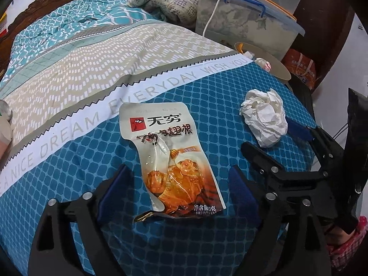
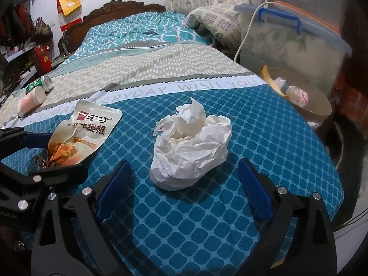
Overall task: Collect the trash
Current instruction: 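Set the wrapper and tissue down on the bedding and open both tools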
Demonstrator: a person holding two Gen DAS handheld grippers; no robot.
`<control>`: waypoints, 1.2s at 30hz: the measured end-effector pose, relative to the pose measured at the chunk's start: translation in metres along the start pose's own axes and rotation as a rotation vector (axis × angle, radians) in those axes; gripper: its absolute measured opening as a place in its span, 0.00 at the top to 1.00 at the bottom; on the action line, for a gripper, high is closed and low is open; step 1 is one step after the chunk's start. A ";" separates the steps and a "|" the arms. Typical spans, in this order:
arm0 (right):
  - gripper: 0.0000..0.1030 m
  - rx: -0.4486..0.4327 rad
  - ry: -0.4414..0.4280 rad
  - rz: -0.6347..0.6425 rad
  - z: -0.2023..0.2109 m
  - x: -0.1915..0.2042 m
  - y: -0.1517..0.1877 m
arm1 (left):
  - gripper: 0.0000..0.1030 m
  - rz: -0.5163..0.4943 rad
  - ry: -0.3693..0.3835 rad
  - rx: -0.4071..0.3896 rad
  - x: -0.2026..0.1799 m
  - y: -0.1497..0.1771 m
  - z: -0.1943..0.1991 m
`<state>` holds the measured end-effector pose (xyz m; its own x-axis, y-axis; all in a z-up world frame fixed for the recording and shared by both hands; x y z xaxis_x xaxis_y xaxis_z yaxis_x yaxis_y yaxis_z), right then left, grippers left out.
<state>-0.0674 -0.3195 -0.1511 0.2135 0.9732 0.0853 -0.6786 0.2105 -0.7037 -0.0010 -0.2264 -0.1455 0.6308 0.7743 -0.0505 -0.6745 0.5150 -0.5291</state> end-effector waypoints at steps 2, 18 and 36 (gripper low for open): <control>0.08 -0.007 0.000 0.001 0.001 0.000 0.001 | 0.16 0.008 0.012 -0.001 0.000 0.000 0.000; 0.04 -0.078 -0.030 0.034 0.005 0.000 0.004 | 0.09 0.029 0.040 0.015 -0.001 -0.002 -0.002; 0.04 -0.098 -0.065 0.071 0.017 -0.011 0.014 | 0.08 0.098 0.016 0.061 0.008 0.000 0.002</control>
<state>-0.0910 -0.3255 -0.1499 0.1191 0.9899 0.0765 -0.6177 0.1342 -0.7748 0.0033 -0.2193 -0.1442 0.5666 0.8162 -0.1133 -0.7547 0.4589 -0.4689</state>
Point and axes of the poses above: each gripper's, at about its wrist camera, not at the fingertips, and z roughly against the way its jaws point, x to its left, y to its underside, the point moved 8 cm from there along -z, roughly the way its jaws point, and after that the axes turned 3 degrees about -y, right-handed, at the moved point
